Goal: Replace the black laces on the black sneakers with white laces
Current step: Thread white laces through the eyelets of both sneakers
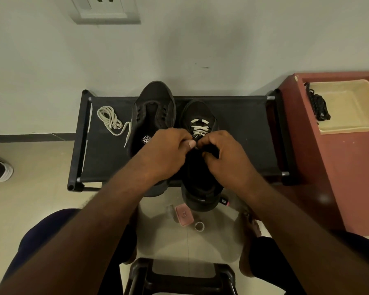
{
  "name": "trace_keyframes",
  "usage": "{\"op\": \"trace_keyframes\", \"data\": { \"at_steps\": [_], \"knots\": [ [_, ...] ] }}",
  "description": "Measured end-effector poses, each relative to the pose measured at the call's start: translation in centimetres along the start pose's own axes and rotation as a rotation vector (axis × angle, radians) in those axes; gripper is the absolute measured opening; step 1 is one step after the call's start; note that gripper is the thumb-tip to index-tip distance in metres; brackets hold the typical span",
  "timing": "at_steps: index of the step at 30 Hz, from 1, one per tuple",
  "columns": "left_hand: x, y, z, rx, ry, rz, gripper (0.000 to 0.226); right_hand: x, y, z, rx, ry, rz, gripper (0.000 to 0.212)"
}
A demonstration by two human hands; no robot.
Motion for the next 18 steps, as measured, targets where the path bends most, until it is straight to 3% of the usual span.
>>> {"op": "trace_keyframes", "data": {
  "at_steps": [8,12,18],
  "knots": [
    [0.1,-0.4,0.2,0.0,0.013,0.069,0.013,-0.4,0.2,-0.1,-0.005,-0.051,-0.015,0.033],
    [0.4,-0.7,0.1,0.041,-0.033,0.16,0.013,-0.5,0.5,-0.4,-0.03,-0.068,-0.137,0.032],
    [-0.2,-0.7,-0.2,0.067,0.113,0.103,0.018,-0.6,1.1,-0.7,0.023,-0.065,-0.239,0.031]
  ]
}}
Point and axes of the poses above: each hand's wrist, its own z-axis towards the middle knuckle, its own x-axis out of the palm, y = z × x, the point moved 1 cm from there along z, towards the middle knuckle, and after that the axes turned 8 degrees about z, right-handed, at the moved point
